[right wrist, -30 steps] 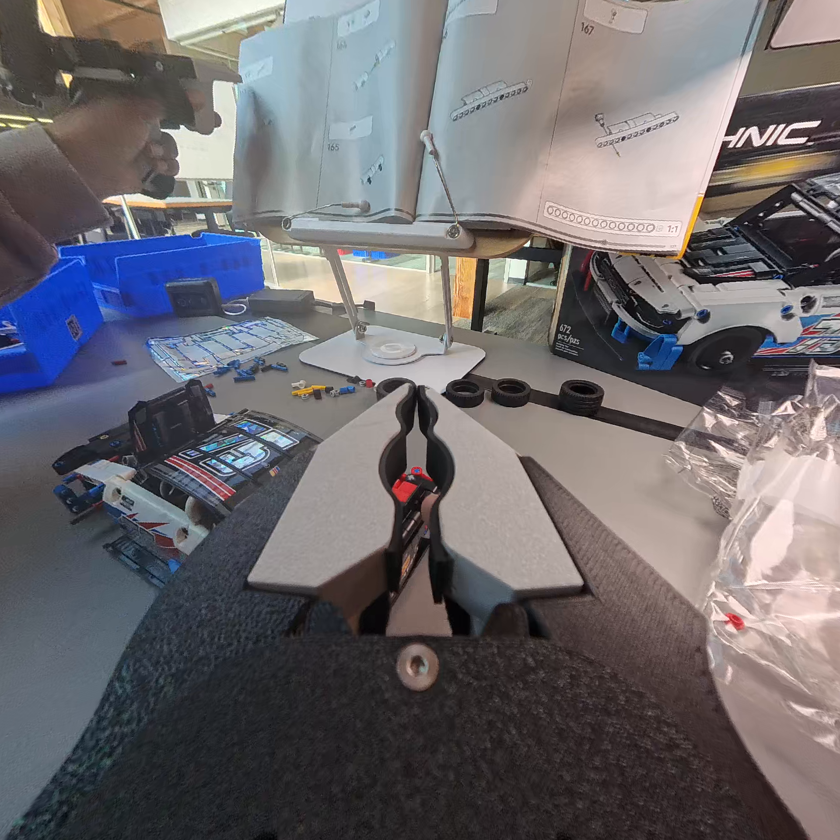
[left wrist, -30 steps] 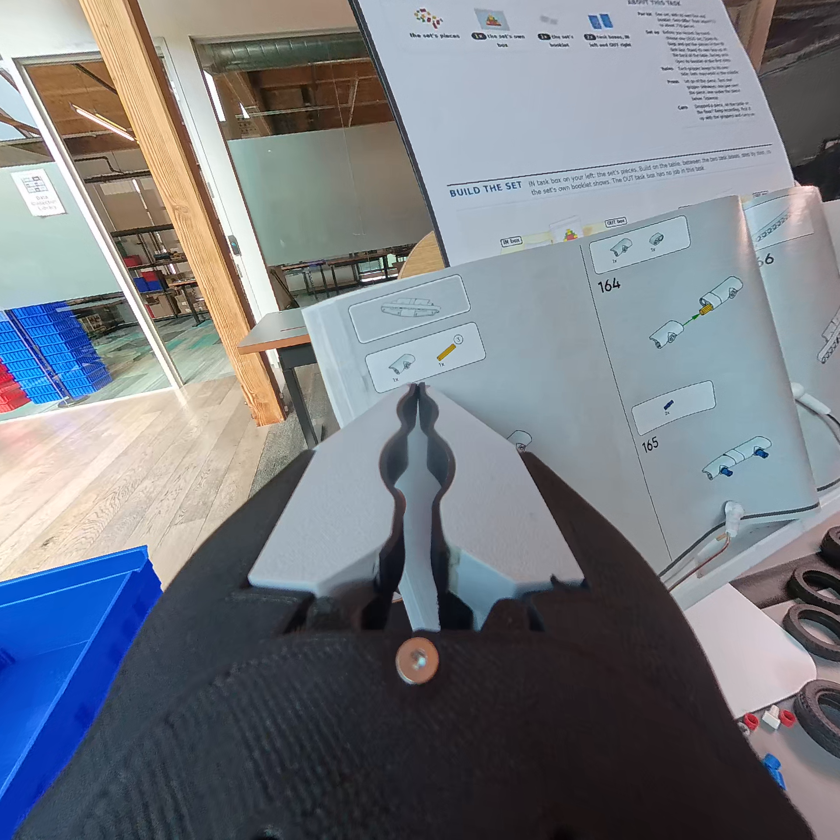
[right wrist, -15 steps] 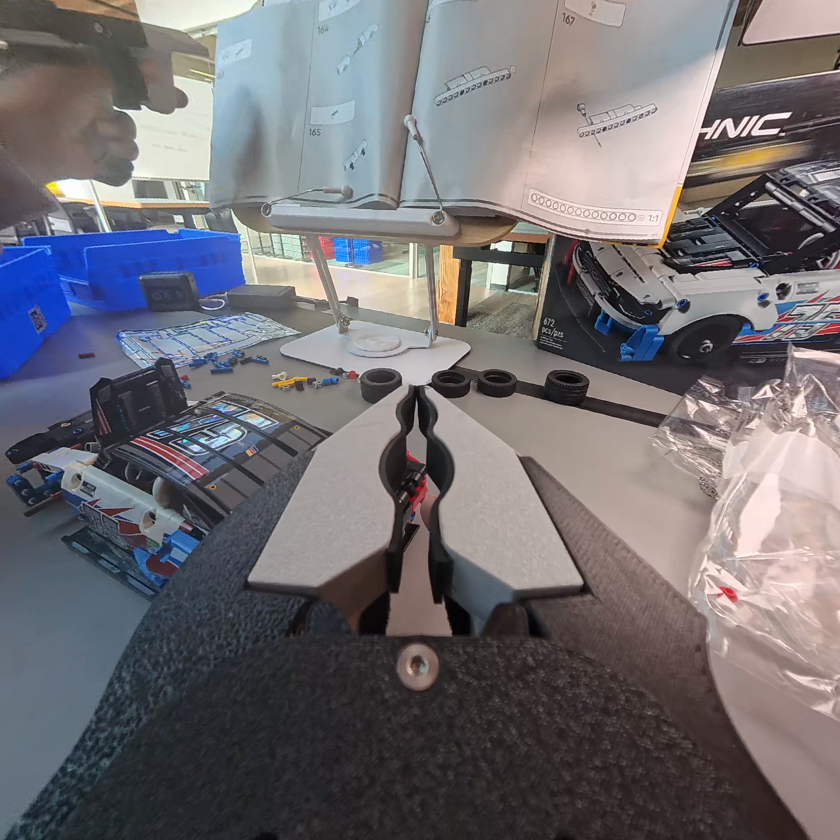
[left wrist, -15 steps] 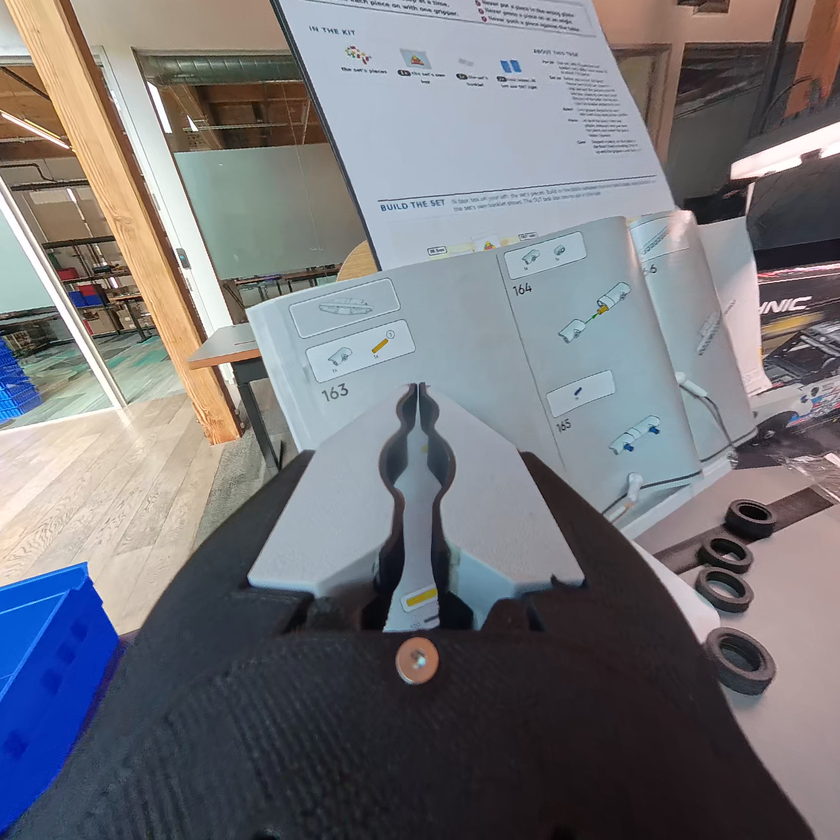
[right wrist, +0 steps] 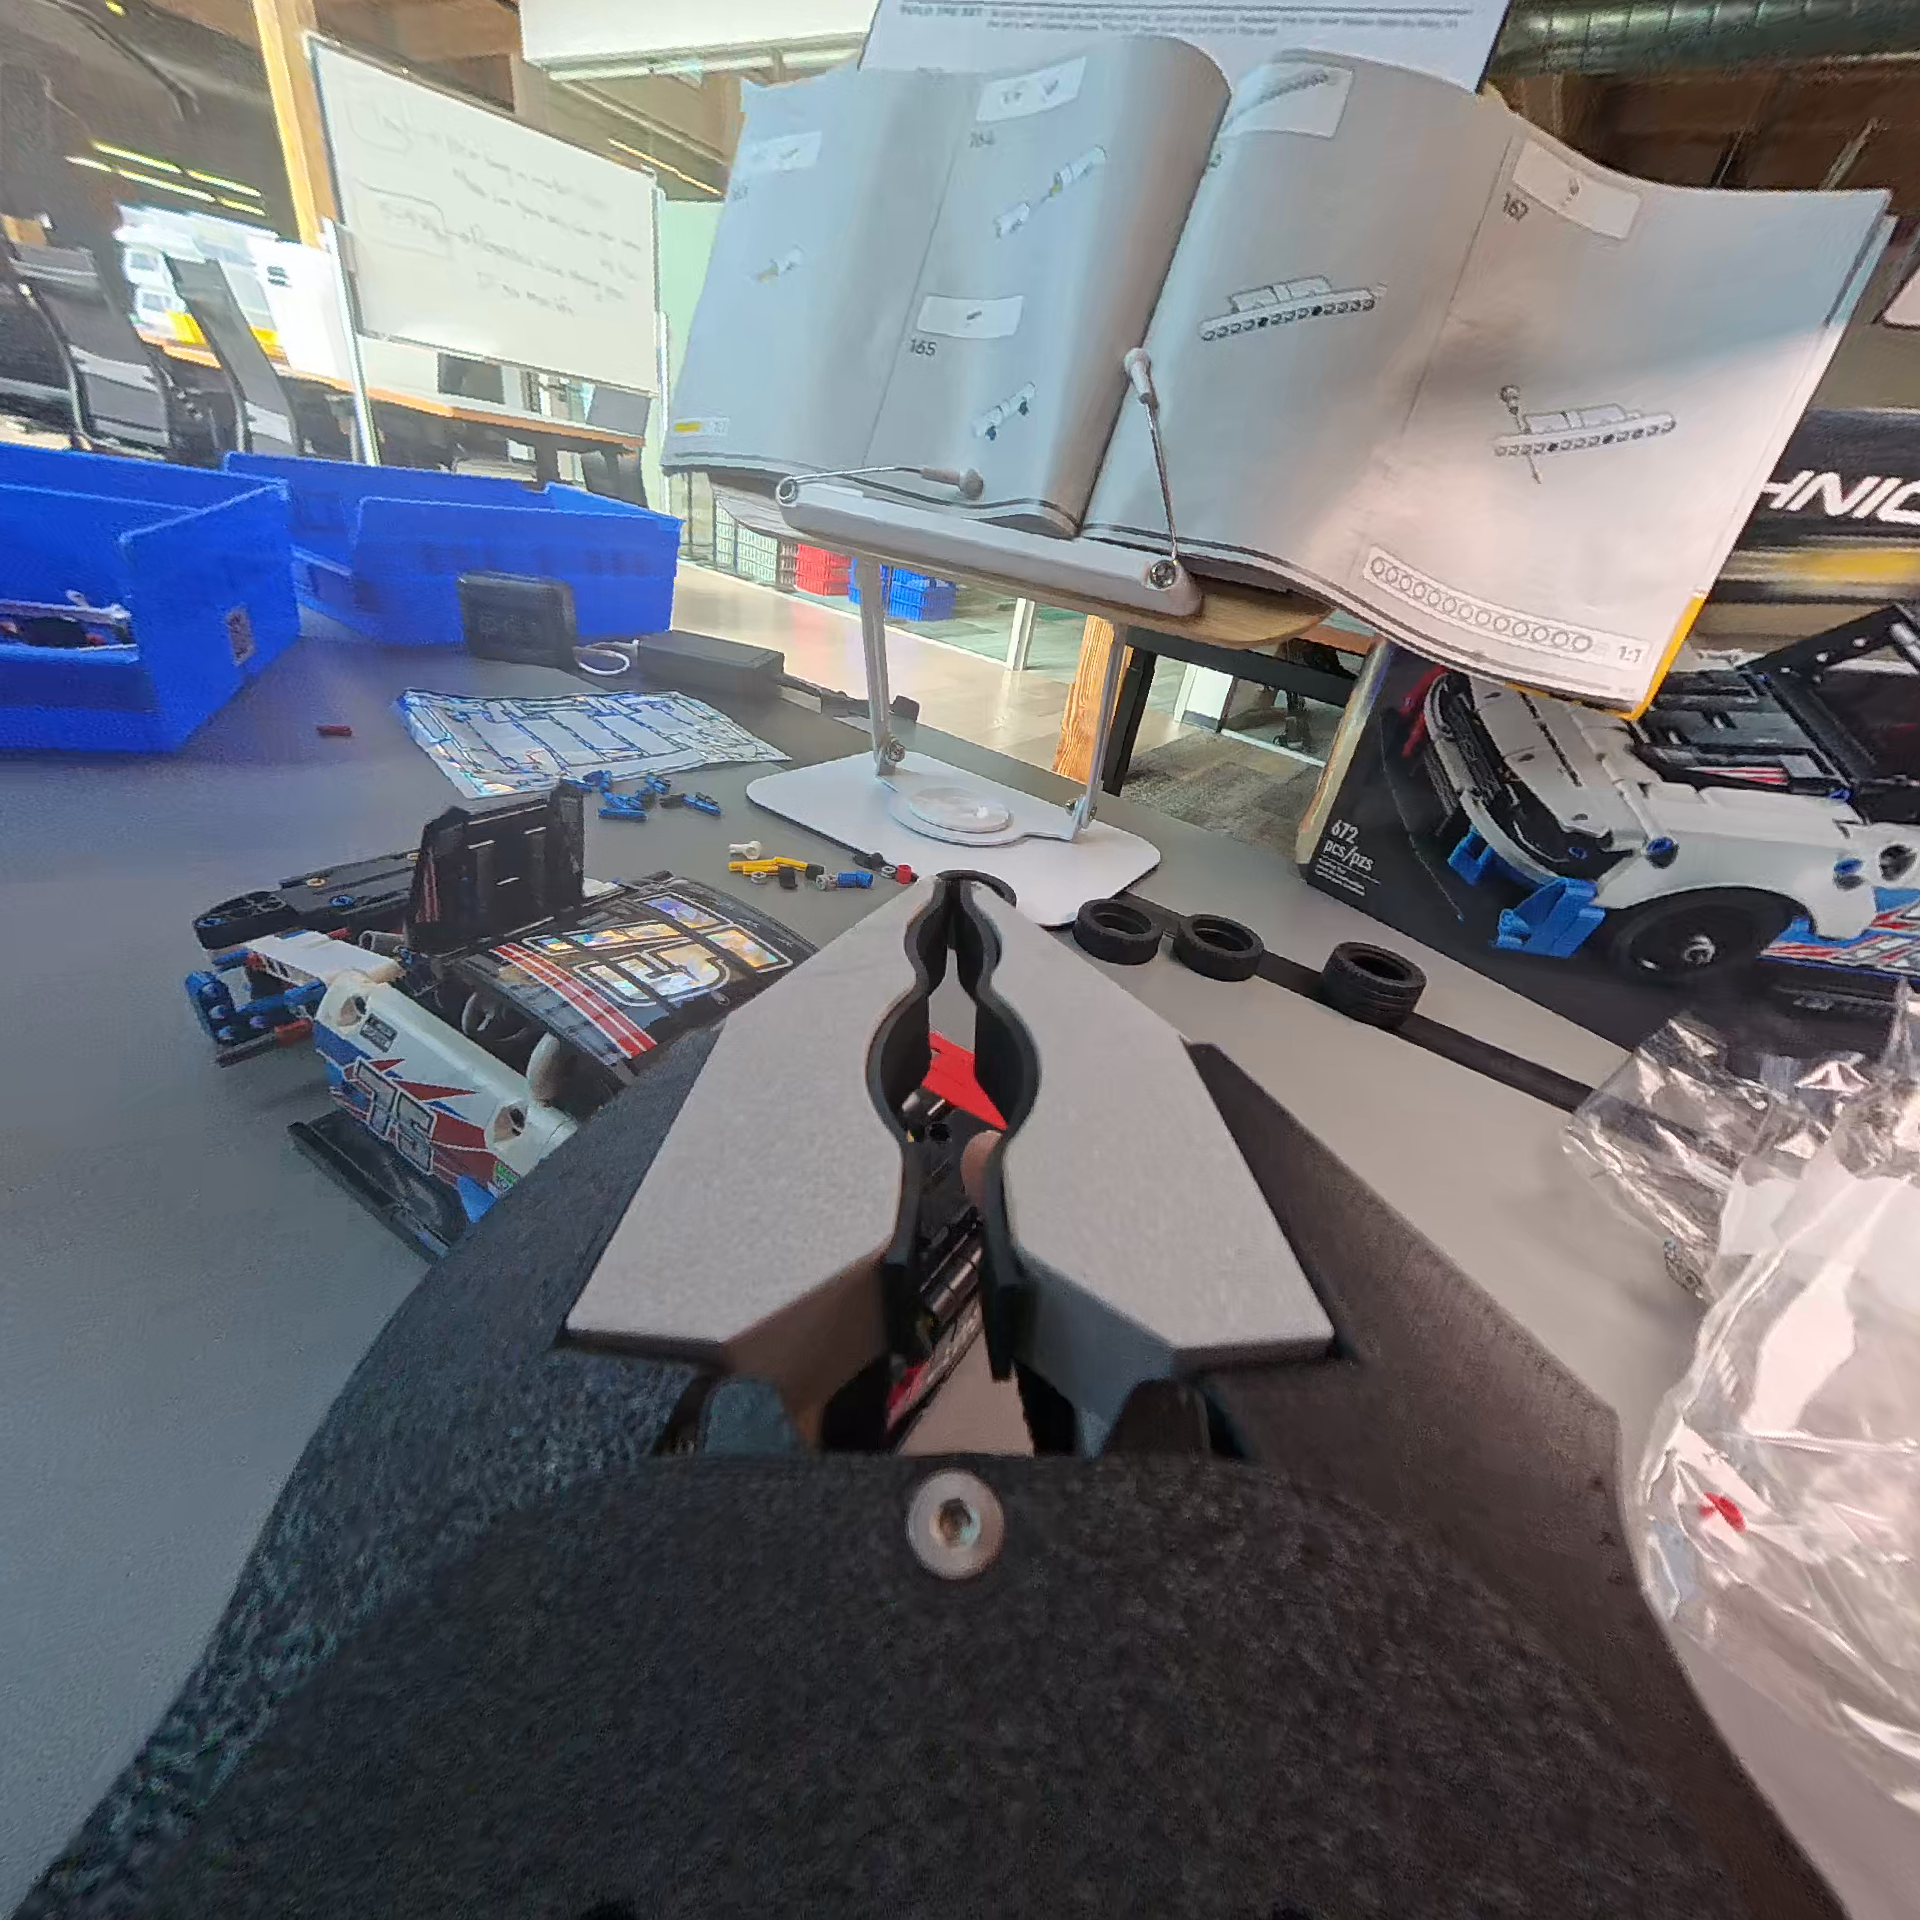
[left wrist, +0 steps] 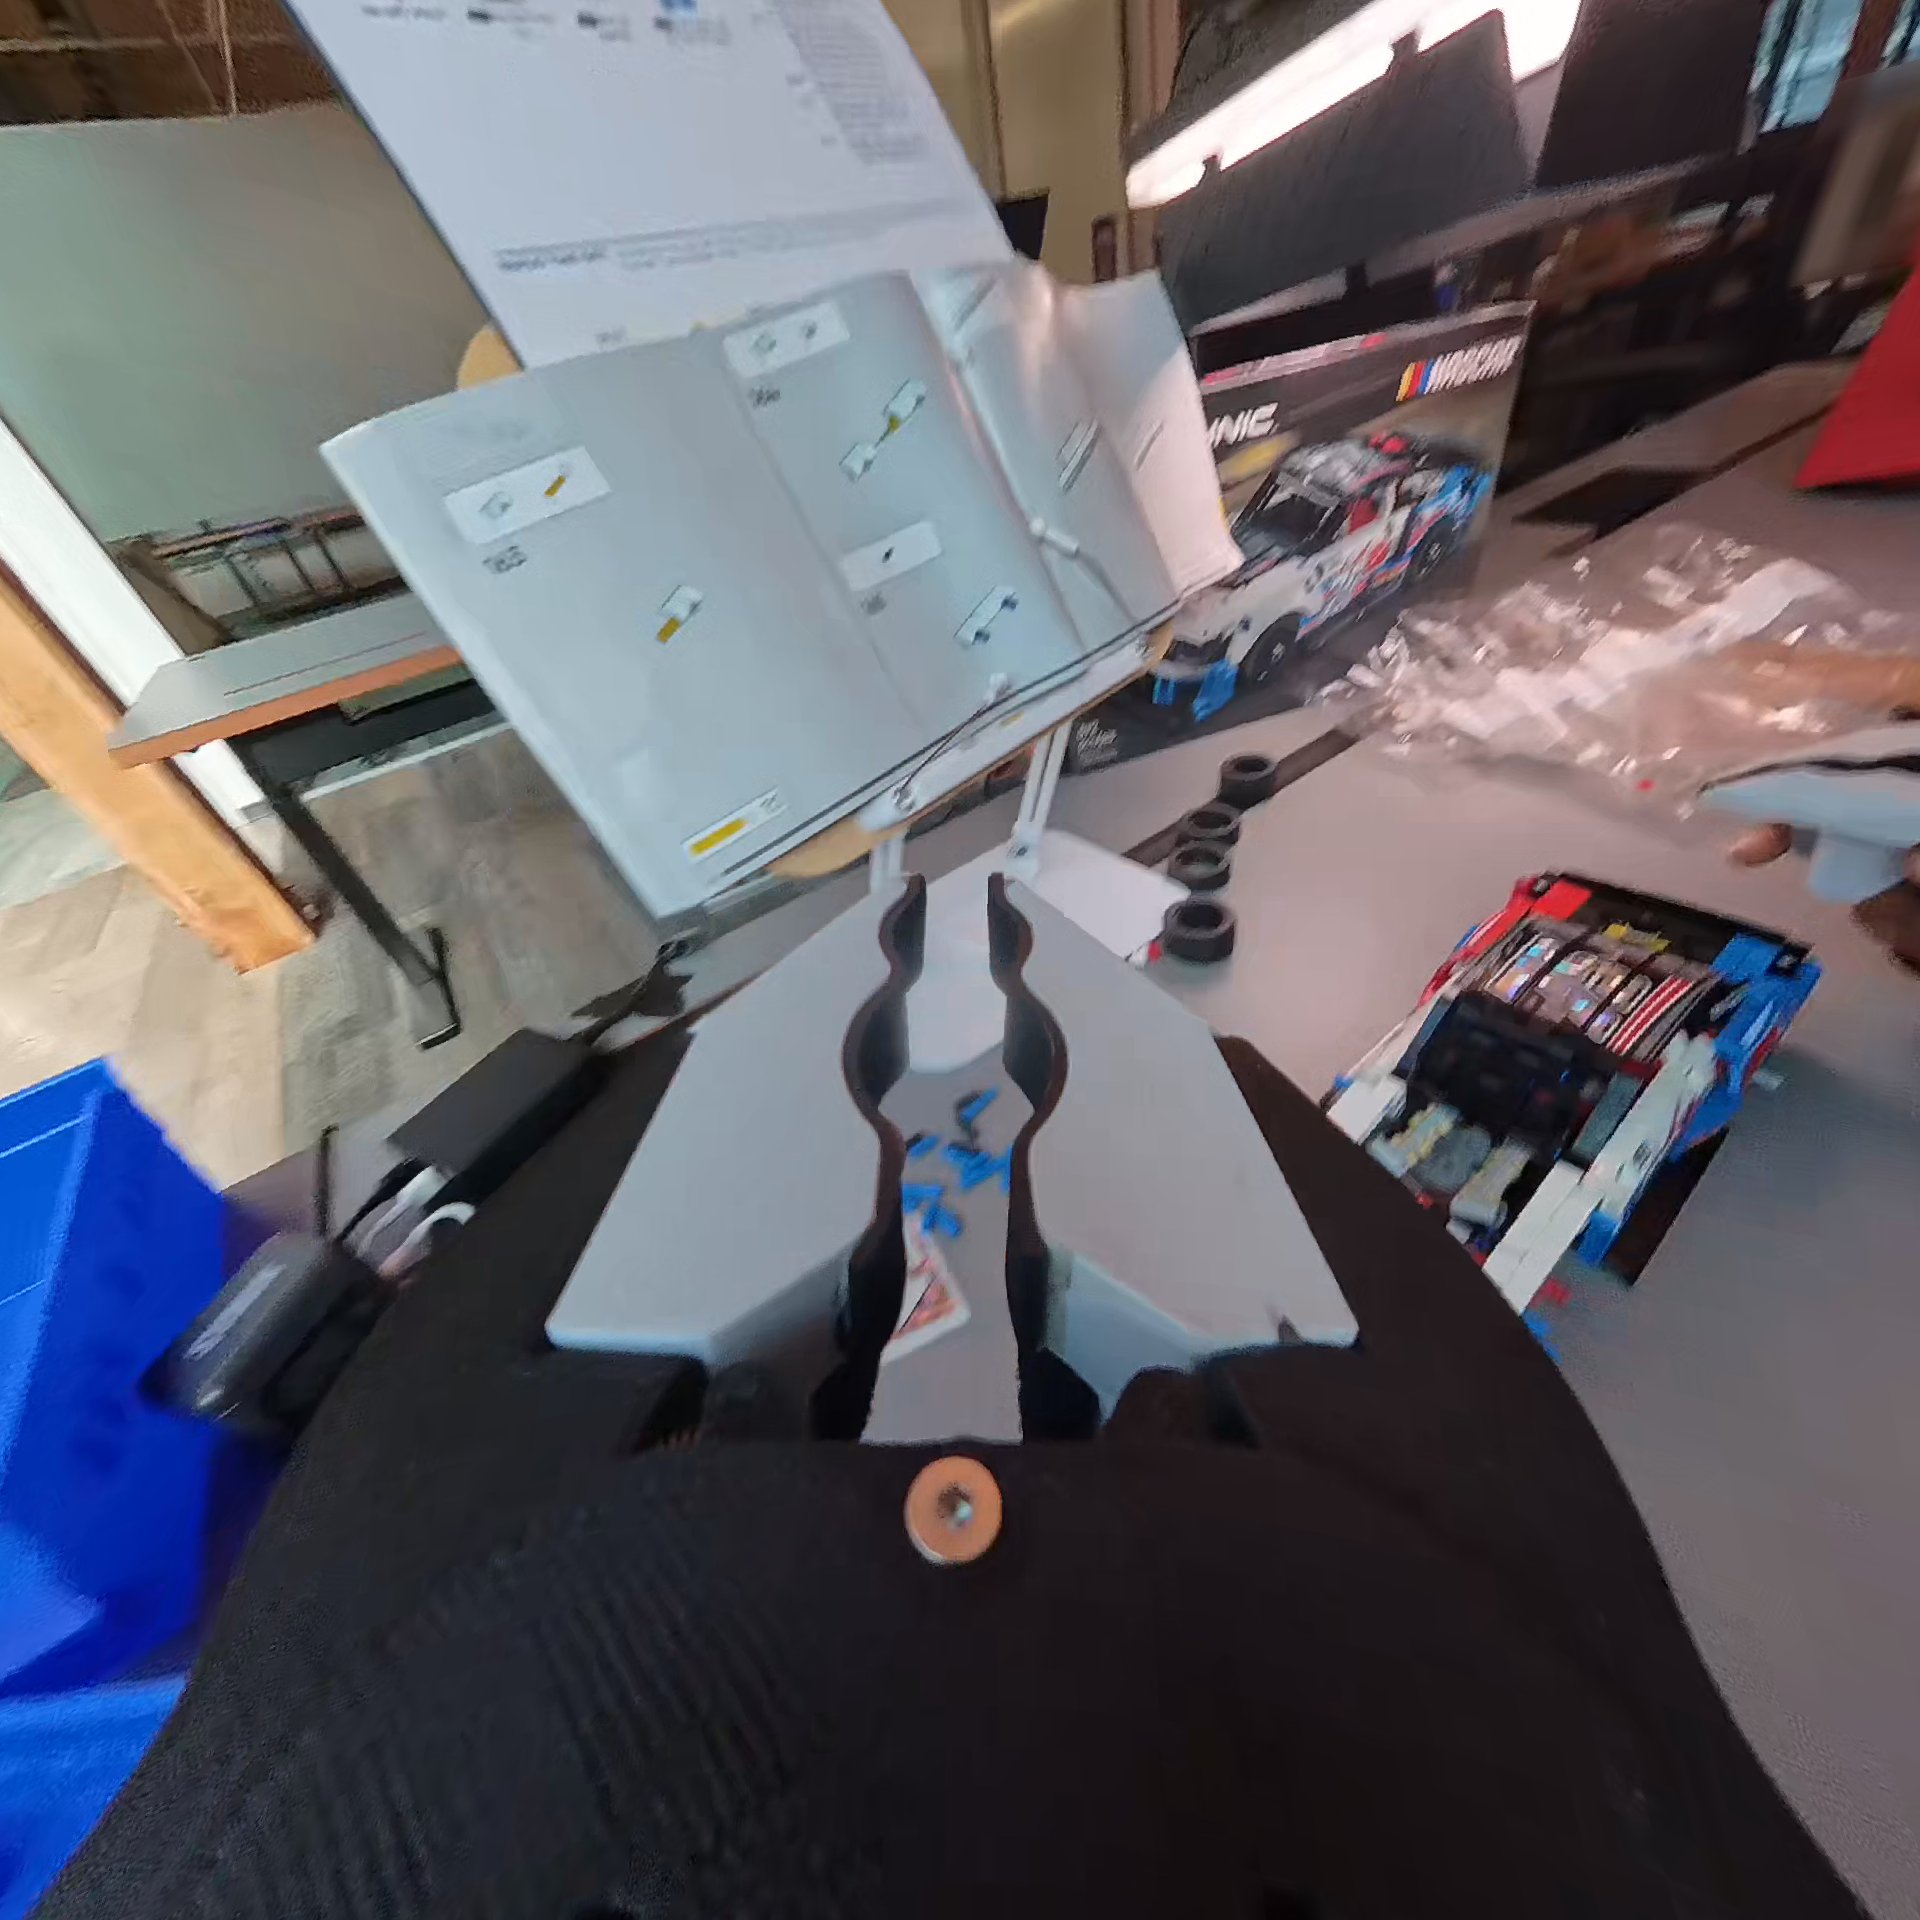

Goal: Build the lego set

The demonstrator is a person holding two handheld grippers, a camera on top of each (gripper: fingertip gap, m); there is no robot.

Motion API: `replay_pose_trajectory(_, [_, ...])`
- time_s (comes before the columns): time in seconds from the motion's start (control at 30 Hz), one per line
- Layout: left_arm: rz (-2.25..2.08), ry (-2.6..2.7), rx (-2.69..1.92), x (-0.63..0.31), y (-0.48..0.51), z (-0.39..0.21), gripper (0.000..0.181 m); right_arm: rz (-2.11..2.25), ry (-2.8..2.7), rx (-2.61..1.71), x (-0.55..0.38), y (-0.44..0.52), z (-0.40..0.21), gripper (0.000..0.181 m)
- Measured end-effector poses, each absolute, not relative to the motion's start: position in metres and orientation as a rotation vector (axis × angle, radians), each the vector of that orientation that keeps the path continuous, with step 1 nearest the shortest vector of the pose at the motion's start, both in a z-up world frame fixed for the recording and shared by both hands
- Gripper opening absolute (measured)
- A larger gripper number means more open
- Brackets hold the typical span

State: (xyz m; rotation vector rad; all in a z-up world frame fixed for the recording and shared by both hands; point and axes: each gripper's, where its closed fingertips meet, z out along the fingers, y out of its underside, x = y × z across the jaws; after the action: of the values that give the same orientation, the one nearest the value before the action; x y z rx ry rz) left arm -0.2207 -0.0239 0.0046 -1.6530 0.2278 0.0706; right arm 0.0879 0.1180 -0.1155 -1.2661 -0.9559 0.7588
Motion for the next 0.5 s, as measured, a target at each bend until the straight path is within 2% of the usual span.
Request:
replay_pose_trajectory(0.17, [0.419,0.182,-2.137,-0.347,-0.108,-0.055,0.011,0.761,-1.002,-1.235,0.082,0.107,-0.115,0.0])
replay_pose_trajectory(0.27, [0.427,0.121,-2.535,-0.412,-0.166,-0.112,0.014,0.764,-1.014,-1.242,0.08,0.106,-0.118,0.0])
replay_pose_trajectory(0.5, [0.362,0.382,-3.048,-0.455,-0.229,-0.202,0.02,0.741,-1.024,-1.285,0.079,0.11,-0.128,0.0])
